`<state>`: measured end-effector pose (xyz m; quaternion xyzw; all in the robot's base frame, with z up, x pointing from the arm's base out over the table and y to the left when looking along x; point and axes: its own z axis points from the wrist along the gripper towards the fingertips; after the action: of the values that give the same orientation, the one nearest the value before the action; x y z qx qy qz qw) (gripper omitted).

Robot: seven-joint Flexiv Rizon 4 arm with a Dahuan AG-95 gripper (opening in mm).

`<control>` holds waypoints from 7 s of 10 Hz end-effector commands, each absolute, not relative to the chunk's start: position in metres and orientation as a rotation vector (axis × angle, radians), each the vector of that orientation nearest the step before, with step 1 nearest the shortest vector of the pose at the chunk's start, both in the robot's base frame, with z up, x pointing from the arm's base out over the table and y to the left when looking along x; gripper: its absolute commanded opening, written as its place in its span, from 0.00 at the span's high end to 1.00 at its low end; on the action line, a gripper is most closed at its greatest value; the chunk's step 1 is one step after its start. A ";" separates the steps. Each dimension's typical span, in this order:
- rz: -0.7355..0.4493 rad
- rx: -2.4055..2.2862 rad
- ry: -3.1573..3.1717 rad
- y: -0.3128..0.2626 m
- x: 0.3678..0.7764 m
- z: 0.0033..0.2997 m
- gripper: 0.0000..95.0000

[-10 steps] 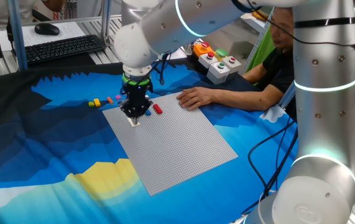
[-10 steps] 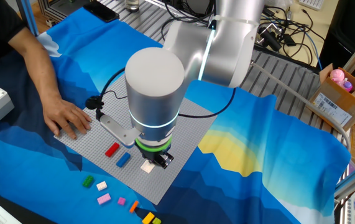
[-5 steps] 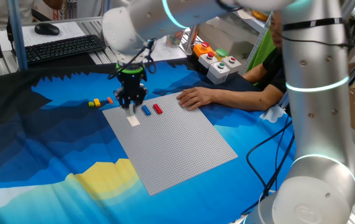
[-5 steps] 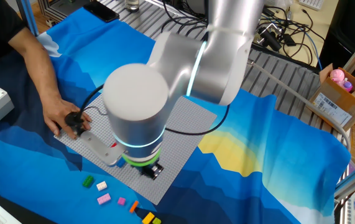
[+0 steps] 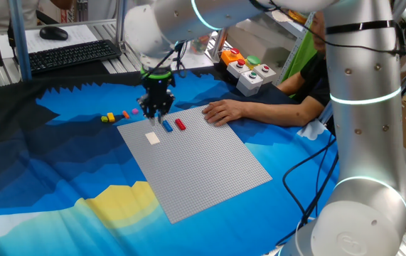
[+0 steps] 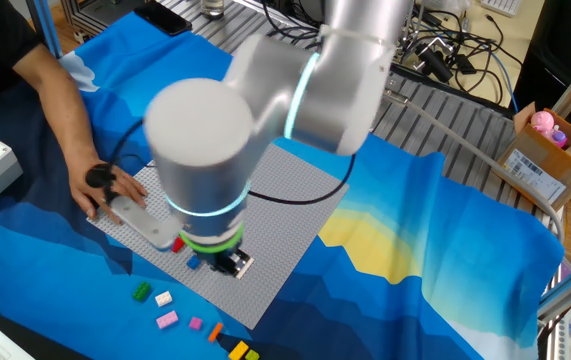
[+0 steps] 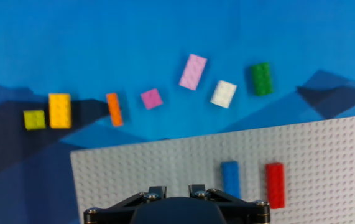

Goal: Stack small Lego blocks one on top of the other

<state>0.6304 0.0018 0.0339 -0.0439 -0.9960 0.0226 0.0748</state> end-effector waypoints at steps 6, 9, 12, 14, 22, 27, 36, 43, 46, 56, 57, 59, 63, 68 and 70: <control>0.036 -0.070 -2.974 -0.036 0.666 0.045 0.80; 0.031 -0.047 -2.973 -0.042 0.668 0.042 0.80; 0.030 -0.044 -2.967 -0.042 0.662 0.041 0.80; 0.035 -0.104 -2.971 -0.041 0.658 0.042 0.80; 0.036 -0.119 -2.968 -0.039 0.642 0.043 0.80; 0.029 -0.106 -2.972 -0.035 0.618 0.035 0.80; 0.066 -0.047 -2.978 -0.027 0.604 0.029 0.60; 0.073 -0.037 -2.983 -0.026 0.599 0.021 0.60; 0.072 -0.027 -2.985 -0.026 0.599 0.019 0.80; 0.080 0.017 -2.996 -0.033 0.602 0.014 0.80; 0.080 0.016 -2.996 -0.033 0.602 0.014 0.80; 0.078 0.017 -2.997 -0.033 0.602 0.014 1.00; 0.079 0.016 -3.002 -0.033 0.602 0.014 1.00; 0.080 0.016 -3.007 -0.033 0.604 0.014 1.00; 0.080 0.016 -3.013 -0.033 0.604 0.012 1.00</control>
<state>0.6047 -0.0328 0.0136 0.0058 -0.9976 0.0262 0.0643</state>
